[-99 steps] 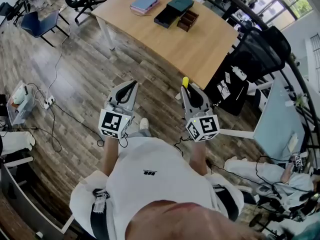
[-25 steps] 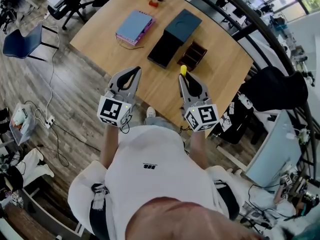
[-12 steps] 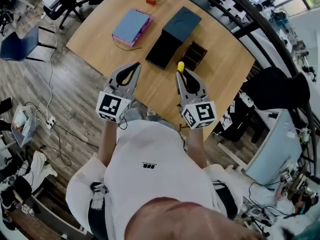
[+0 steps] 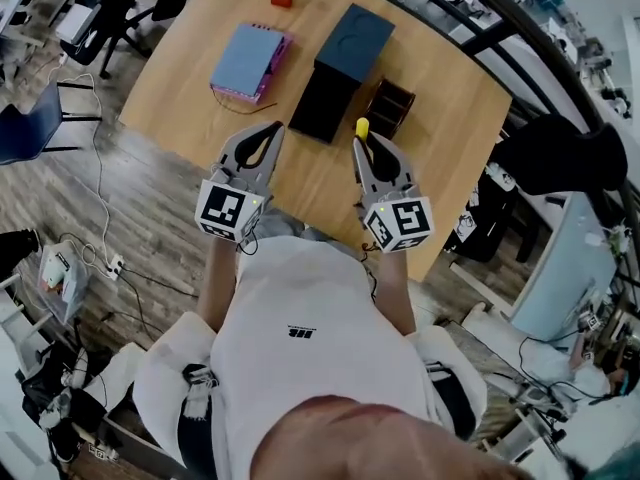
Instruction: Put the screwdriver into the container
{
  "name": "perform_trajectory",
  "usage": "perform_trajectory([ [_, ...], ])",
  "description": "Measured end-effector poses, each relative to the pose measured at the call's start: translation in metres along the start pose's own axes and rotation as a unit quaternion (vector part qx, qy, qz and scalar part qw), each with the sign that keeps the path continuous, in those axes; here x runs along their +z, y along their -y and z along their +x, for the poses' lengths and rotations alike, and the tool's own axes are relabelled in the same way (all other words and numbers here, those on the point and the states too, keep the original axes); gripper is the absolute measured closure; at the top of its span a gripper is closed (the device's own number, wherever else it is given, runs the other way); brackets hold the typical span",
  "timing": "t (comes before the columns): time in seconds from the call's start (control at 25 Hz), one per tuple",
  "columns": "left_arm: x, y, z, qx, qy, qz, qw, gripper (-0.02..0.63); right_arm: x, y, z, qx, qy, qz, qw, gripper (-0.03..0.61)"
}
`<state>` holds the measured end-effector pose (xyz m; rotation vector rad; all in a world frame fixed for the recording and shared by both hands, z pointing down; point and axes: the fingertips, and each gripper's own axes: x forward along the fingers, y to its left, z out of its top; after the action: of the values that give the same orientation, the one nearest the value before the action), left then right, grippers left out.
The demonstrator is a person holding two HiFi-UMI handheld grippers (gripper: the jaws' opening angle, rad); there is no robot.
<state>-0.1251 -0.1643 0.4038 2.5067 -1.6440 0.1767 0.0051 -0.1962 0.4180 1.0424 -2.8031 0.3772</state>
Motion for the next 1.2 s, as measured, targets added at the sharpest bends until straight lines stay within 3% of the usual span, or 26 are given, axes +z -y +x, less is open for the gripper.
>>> perform_trajectory([
  [0.56,-0.056,-0.044,0.072,-0.102,-0.054,-0.01,0.9933,0.604,-0.053,0.029,0.073,-0.07,-0.06,0.051,0.994,0.518],
  [1.2,-0.124,-0.058,0.136,-0.186,-0.112,-0.034,0.9756,0.604,-0.128,0.064,0.142,-0.113,-0.136,0.094,0.98,0.518],
])
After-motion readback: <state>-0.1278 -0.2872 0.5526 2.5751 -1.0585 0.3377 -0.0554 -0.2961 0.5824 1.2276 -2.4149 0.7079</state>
